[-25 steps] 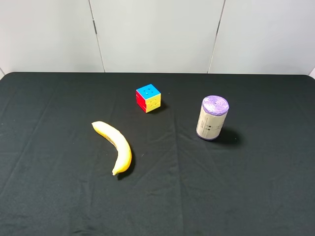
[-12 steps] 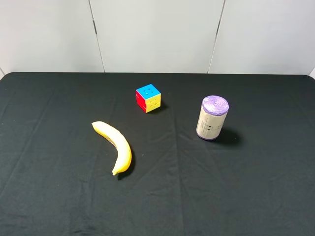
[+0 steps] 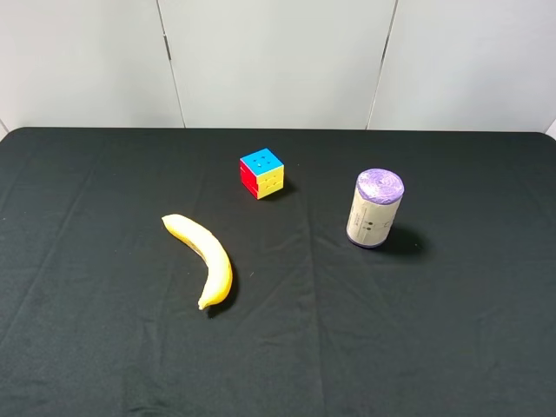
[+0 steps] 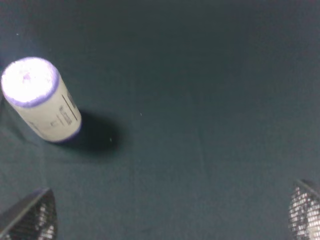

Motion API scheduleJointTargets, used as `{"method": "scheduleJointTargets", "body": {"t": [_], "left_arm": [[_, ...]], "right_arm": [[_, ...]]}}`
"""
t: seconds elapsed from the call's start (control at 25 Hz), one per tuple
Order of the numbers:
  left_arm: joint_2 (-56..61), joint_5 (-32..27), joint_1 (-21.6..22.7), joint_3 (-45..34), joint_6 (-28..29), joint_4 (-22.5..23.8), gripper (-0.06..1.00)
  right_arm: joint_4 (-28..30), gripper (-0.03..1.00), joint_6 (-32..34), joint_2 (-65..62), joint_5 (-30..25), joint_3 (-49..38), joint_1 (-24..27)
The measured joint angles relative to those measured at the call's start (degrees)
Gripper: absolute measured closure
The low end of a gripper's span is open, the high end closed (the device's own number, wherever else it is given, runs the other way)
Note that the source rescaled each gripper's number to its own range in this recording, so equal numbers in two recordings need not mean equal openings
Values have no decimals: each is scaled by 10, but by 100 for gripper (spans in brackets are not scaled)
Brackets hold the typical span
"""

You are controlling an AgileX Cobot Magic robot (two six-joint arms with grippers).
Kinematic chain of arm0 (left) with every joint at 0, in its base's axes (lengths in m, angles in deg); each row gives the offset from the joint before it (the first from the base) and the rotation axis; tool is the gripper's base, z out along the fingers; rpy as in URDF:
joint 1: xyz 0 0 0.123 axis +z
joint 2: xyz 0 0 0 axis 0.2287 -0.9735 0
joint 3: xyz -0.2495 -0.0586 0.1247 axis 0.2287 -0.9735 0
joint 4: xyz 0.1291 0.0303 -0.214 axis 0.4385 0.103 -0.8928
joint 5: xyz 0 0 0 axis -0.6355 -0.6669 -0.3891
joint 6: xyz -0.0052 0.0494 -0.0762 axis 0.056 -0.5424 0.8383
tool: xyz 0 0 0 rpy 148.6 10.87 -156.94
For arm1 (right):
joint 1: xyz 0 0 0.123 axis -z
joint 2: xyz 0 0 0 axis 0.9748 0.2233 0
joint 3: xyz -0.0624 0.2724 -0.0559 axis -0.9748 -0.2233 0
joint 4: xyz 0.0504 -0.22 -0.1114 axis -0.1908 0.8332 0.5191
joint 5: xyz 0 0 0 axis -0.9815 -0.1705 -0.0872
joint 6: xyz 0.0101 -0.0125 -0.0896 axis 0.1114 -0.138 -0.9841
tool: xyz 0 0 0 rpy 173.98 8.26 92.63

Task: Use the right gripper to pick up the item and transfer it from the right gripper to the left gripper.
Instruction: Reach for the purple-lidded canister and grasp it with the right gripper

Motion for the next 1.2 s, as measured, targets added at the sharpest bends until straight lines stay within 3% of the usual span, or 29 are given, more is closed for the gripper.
{"method": "scheduleJointTargets", "body": {"t": [0.32,0.64,1.2], "left_arm": [[0,0,0,0,0,0,-1],[0,0,0,0,0,0,-1],[0,0,0,0,0,0,-1]], "right_arm": [[-8,-3,-14,186,-6,141,0],[-33,-3,-30,334,-83,231,-1],[-15,-3,-22,465,-91,241,-135]]}}
